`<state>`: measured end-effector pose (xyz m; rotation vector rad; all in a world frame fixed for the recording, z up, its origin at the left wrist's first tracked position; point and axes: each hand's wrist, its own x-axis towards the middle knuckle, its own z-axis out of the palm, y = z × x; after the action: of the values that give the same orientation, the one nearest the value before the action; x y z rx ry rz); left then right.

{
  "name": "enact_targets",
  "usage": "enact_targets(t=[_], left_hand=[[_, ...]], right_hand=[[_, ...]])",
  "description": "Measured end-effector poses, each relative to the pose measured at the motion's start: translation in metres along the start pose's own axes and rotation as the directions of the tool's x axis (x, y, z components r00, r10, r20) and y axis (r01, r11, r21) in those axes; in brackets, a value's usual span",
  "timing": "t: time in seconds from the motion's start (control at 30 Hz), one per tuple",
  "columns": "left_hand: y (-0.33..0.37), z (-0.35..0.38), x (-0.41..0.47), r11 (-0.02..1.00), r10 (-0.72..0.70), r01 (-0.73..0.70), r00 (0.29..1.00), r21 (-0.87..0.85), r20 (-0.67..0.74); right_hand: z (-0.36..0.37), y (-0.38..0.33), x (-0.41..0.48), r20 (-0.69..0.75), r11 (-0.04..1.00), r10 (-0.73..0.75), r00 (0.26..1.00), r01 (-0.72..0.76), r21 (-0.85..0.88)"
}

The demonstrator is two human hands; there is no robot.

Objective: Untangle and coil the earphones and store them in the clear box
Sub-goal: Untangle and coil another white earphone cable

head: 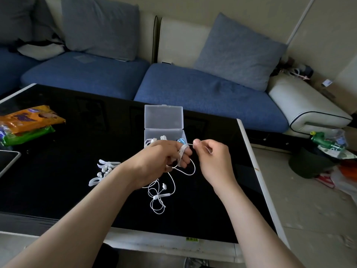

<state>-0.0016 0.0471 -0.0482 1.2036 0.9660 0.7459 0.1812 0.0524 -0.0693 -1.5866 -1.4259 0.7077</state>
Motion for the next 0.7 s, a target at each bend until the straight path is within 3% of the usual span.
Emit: enact_targets(t=[0.17,0.3,0.47,0.53,0.63,0.7], left_hand=[[0.002,0.003,-0.002,0.984,0.045,-0.048,0.999,-0.17,-0.023],[0.0,0.004,0.001,0.973,0.041,-0.072,0.989,-0.221,-0.141],[-0.004,0.004,0.009,0.948,0.008,-0.108,0.949,-0.299,-0.316],[-0.007,0.003,0.012,0.952,-0.004,-0.11,0.929,-0.286,-0.37],[-0.011,0.003,0.012,0.99,-0.009,-0.047,0.924,-0.136,-0.383],[-0.012,0.004,0.011,0.999,-0.026,0.007,0.928,-0.051,-0.372]], right_hand=[[0.006,-0.004,-0.003,0.12,0.993,0.112,0.986,-0.114,0.011],[0.005,-0.009,-0.009,0.148,0.992,0.058,0.987,-0.041,-0.115],[0.009,-0.012,-0.019,0.221,0.973,-0.11,0.969,0.151,-0.175],[0.012,-0.011,-0.022,0.246,0.941,-0.172,0.954,0.233,-0.246],[0.015,-0.009,-0.023,0.255,0.87,-0.257,0.932,0.338,-0.359],[0.014,-0.011,-0.022,0.226,0.857,-0.33,0.916,0.392,-0.334]])
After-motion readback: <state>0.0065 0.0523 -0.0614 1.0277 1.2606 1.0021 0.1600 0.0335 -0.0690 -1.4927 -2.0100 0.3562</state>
